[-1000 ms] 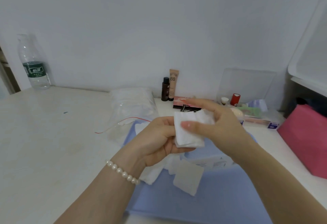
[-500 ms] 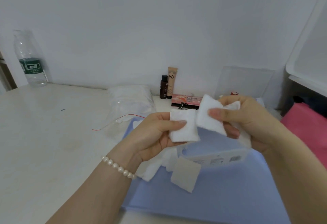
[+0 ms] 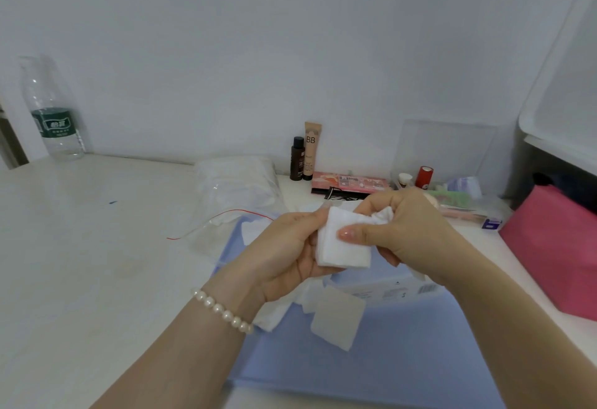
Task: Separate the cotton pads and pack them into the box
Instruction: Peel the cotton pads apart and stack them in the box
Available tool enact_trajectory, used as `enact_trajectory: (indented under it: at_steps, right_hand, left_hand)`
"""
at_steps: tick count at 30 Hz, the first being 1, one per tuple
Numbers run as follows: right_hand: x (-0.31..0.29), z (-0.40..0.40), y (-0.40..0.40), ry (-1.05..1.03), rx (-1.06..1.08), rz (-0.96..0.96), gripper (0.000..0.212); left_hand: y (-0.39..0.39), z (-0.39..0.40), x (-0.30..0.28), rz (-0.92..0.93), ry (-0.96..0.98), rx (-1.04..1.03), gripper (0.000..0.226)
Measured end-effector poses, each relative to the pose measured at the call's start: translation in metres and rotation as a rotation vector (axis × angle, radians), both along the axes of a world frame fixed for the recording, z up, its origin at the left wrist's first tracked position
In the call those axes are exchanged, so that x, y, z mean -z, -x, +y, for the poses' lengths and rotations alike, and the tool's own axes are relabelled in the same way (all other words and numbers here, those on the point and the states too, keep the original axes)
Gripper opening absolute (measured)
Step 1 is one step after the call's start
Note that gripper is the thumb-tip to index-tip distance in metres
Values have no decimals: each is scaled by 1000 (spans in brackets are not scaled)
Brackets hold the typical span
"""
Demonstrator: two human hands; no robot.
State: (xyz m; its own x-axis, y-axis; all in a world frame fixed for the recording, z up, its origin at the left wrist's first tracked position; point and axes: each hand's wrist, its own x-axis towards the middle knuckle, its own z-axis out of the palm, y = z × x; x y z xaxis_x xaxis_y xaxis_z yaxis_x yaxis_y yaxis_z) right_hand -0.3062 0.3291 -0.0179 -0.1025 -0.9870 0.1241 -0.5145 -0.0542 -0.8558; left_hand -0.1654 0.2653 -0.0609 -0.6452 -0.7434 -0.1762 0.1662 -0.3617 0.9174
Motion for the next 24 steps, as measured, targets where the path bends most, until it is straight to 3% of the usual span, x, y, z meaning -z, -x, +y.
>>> enact_trajectory:
  at_steps: [7,12,16,18,20,22,24]
  right_hand:
    - [2,0,0,-39,-18,-68,9]
    - [3,-1,-1,-44,10,-52,14]
    - [3,-2,-4,-6,61,-74,15]
    - [1,-4,-2,1,110,-191,32]
    - [-3,-7,4,-61,97,-489,51]
    - [-5,-7,10,-110,25,-847,51]
    - [-4,-6,13,-111,-19,-984,34]
  left_hand:
    - [0,0,2,-35,-15,22,40]
    - [2,-1,4,-34,26,45,66]
    - [0,4,4,6,161,107,41]
    - [1,2,6,40,144,62,41]
    - [1,-2,8,79,113,-16,41]
    - [0,-4,8,111,90,-81,39]
    - [1,-5,8,125,73,-138,44]
